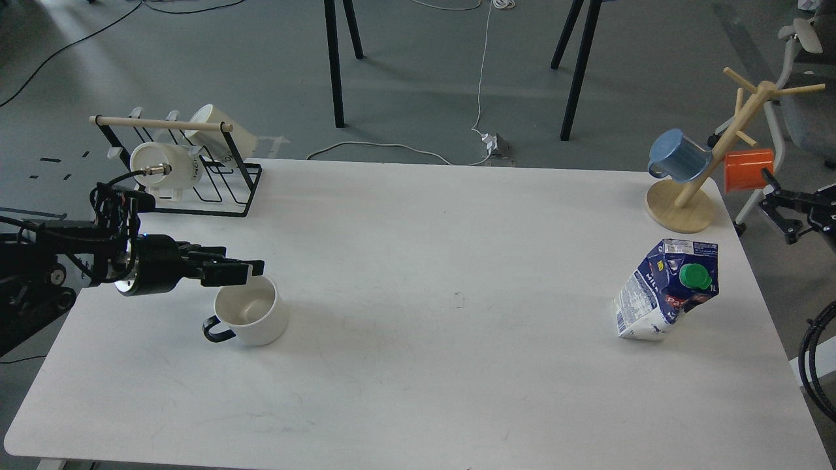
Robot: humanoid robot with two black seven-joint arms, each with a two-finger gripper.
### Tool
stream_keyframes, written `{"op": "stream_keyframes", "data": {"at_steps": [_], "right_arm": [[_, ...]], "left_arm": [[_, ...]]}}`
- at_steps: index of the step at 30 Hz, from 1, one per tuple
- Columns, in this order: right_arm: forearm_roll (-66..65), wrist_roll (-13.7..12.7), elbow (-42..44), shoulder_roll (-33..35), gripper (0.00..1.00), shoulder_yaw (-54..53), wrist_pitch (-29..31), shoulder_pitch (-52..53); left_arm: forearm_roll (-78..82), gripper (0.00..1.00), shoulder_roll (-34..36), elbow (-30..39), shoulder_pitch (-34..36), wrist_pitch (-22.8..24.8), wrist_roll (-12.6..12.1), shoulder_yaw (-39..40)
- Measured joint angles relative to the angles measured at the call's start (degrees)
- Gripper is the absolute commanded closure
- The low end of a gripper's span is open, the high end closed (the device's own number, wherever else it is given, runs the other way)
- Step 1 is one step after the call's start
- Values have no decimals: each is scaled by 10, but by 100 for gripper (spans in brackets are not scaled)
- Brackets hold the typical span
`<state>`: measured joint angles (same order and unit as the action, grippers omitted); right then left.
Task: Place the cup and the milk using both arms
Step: 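Grasp the white mug rim with the left gripper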
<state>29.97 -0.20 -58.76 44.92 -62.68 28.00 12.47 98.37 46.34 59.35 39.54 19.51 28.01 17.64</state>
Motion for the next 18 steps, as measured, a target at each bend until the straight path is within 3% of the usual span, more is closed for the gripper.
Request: {"op": "stream_keyframes", "data": {"at_steps": [13,18], "right_arm": [[1,2,0,0,1,2,0,-14],[1,3,0,0,1,0,0,-17]], "left_arm": [[7,3,-8,-46,-30,-44,0,-4],[17,12,-31,-63,-39,-73,0,-11]]}}
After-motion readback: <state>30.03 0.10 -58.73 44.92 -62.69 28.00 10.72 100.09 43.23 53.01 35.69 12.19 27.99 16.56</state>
